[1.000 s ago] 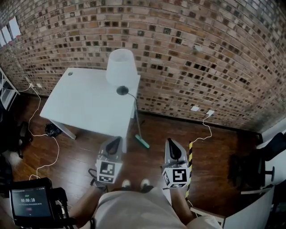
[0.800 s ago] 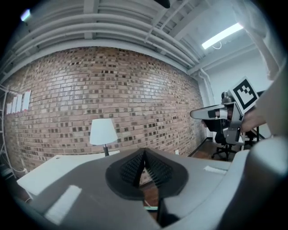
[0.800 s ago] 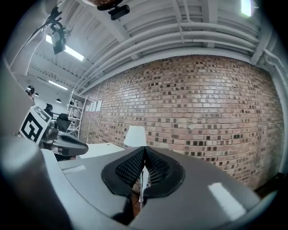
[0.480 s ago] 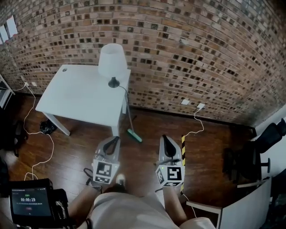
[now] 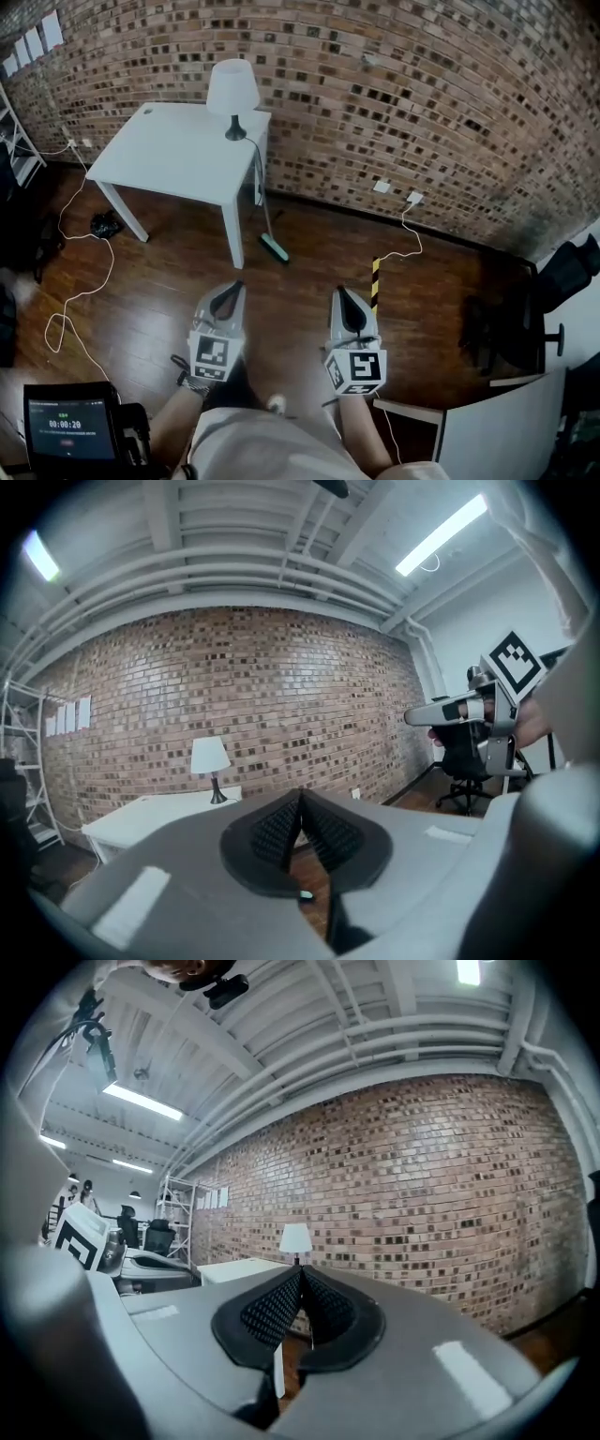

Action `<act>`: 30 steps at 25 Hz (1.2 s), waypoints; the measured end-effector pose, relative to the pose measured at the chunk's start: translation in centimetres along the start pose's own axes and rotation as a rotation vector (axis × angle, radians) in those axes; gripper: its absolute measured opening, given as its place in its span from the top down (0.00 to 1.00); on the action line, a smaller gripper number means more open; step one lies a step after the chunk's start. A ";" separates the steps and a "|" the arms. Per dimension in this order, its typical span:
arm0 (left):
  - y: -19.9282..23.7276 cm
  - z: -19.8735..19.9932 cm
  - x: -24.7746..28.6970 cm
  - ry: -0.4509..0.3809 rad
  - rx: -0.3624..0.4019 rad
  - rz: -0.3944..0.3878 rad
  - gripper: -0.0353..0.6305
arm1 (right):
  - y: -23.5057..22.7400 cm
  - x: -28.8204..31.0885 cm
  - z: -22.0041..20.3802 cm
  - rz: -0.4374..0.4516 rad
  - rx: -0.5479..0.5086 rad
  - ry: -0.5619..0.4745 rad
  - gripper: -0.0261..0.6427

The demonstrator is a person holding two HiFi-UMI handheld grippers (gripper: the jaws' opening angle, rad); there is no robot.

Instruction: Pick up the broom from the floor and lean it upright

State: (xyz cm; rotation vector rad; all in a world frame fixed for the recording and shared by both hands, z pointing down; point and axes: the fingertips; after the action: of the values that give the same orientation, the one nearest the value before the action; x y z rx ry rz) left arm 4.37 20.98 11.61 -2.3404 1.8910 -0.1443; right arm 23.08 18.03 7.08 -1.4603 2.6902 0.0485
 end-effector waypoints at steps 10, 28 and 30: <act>-5.5 1.3 -7.1 0.024 -0.016 0.008 0.94 | -0.7 -9.5 -1.1 -0.059 0.032 0.062 0.94; -2.1 1.7 -7.5 0.010 0.003 -0.018 0.94 | 4.3 -6.6 0.3 -0.022 -0.020 0.048 0.94; -1.9 1.7 -7.4 0.011 0.004 -0.021 0.94 | 4.4 -6.3 0.4 -0.023 -0.019 0.045 0.94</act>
State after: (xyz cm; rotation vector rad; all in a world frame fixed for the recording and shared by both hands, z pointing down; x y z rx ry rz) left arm 4.93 28.72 10.28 -2.3620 1.8700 -0.1632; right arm 22.82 25.76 7.16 -1.5156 2.7154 0.0402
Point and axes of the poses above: the fingertips, and each gripper's own axes: x forward along the fingers, y to its left, z out of its top, and after that the axes turned 9 degrees about -y, right-handed
